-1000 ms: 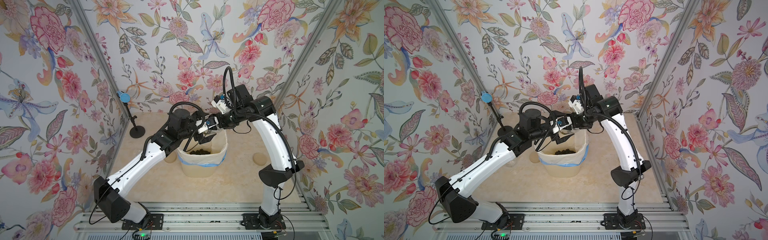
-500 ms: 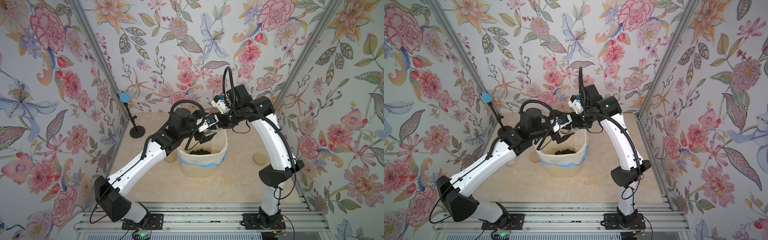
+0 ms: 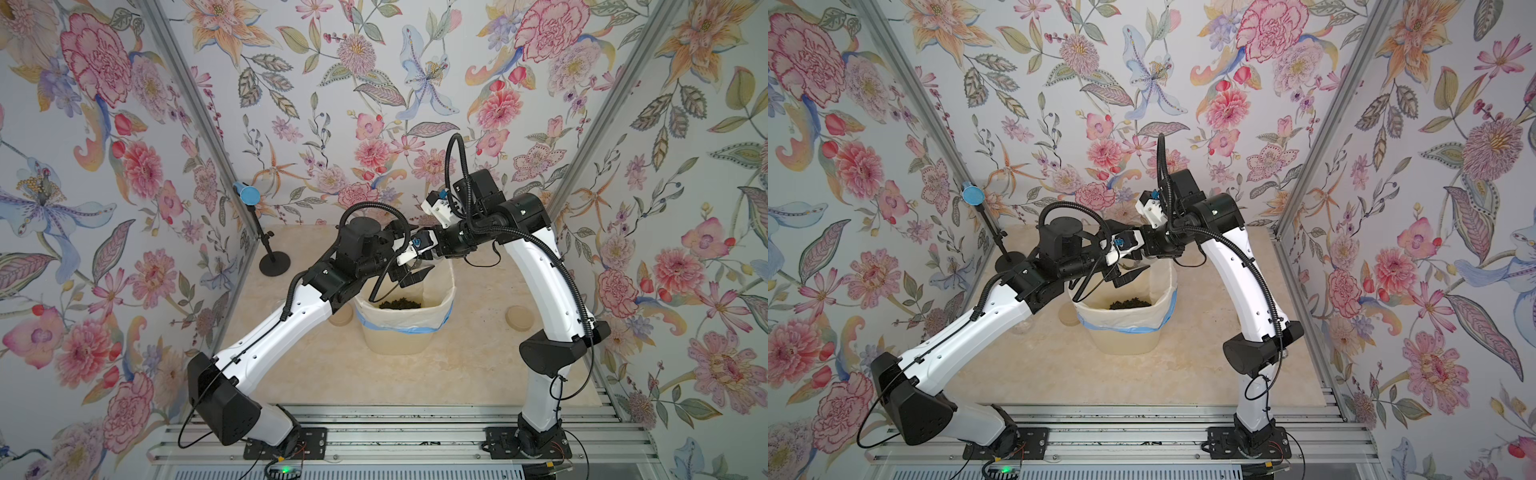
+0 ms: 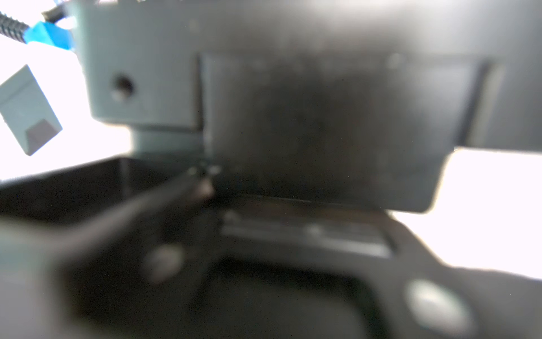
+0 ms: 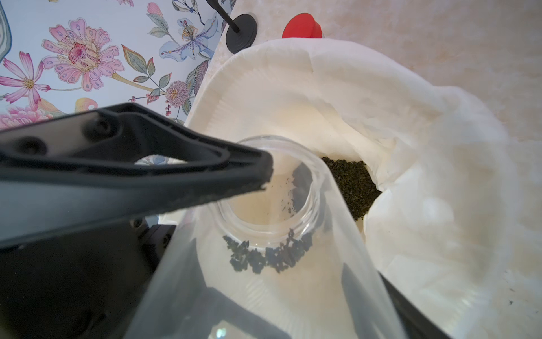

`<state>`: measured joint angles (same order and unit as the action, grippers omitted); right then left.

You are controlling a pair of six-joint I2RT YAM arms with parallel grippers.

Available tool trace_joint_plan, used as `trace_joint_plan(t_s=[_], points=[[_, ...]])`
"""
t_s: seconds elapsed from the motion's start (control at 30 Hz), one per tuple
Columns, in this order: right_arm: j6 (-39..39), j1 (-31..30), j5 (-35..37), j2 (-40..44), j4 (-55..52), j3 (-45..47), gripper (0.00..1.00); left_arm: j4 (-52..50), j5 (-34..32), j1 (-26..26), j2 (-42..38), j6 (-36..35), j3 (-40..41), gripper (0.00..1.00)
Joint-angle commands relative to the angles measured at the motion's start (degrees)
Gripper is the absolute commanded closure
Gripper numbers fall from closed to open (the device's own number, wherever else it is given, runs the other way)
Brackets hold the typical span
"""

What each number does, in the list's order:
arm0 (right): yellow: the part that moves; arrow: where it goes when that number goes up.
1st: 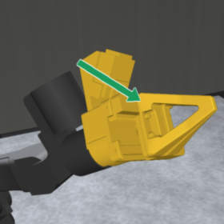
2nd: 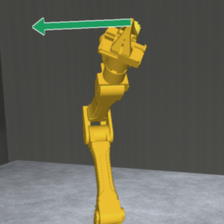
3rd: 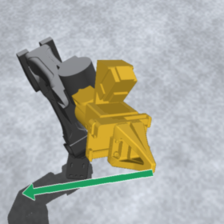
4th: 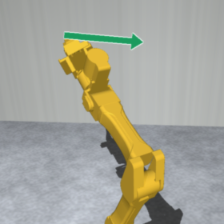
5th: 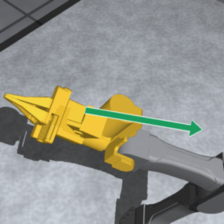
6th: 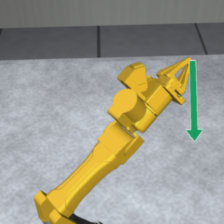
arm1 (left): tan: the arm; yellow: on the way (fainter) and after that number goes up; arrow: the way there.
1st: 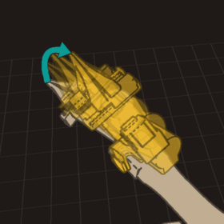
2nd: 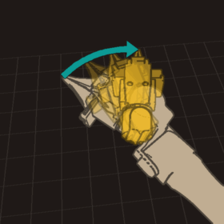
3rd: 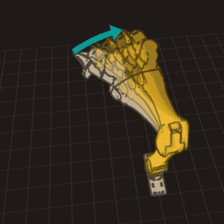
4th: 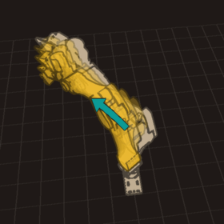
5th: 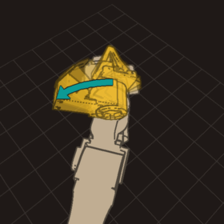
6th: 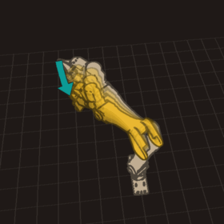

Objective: Empty moldy tea leaves from jars
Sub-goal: Pour the moldy tea leaves from the jar into the trash bin.

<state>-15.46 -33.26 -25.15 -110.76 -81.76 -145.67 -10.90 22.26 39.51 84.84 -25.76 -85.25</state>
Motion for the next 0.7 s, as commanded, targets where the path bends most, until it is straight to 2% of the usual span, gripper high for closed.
trace_joint_plan(t_s=[0.0,0.33,0.5,0.57,0.67], points=[[-0.59,-1.22,-8.48,4.41,1.24,-0.25,0.59,-4.19,-4.81,-0.28,2.68,-2.59,0.24,0.00],[-1.71,-0.68,-11.80,4.26,2.02,-0.65,0.59,-1.51,-8.77,-0.31,3.62,-1.90,1.59,0.01],[-1.76,-0.84,-12.03,4.32,2.02,-0.23,0.59,-1.81,-8.81,-0.52,4.32,-0.78,-0.05,0.16],[-1.76,-0.86,-12.03,4.32,1.96,-0.23,0.59,-1.96,-8.13,-0.64,6.33,-0.57,-0.76,0.29],[-1.76,-0.77,-11.81,4.41,1.95,-0.23,0.58,-0.51,-5.99,-1.01,5.83,0.14,-0.18,0.34]])
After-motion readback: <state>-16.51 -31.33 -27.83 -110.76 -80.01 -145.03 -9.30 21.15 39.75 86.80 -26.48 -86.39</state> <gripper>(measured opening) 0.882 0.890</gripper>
